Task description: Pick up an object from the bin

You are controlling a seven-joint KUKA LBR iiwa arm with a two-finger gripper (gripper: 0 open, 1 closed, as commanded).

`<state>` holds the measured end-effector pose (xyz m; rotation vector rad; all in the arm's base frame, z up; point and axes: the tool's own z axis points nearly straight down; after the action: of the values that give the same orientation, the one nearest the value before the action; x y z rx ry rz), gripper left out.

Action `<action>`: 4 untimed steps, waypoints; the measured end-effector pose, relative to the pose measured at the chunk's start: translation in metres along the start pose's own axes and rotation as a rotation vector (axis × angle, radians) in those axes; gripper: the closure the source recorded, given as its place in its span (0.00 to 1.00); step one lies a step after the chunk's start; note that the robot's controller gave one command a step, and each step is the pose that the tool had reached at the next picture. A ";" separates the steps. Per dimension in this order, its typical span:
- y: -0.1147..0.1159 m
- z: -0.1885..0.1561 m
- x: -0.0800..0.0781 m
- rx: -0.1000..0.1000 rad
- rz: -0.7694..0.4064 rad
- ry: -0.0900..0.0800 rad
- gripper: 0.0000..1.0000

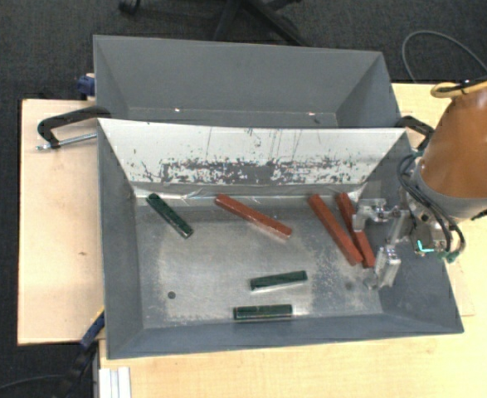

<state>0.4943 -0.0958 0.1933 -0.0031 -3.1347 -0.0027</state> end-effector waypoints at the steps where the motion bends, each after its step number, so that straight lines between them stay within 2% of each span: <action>1: 0.000 -0.004 -0.002 0.001 -0.002 -0.009 0.00; 2: 0.033 0.043 -0.011 0.002 -0.098 -0.011 0.00; 3: 0.109 0.056 -0.019 0.001 -0.081 -0.011 0.00; 4: 0.118 0.057 -0.021 0.000 -0.114 -0.012 0.00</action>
Offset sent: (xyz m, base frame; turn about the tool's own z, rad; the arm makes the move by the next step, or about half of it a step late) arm 0.0229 0.0880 -0.1233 -0.2584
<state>0.5151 0.0226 0.1369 0.1755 -3.1418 -0.0037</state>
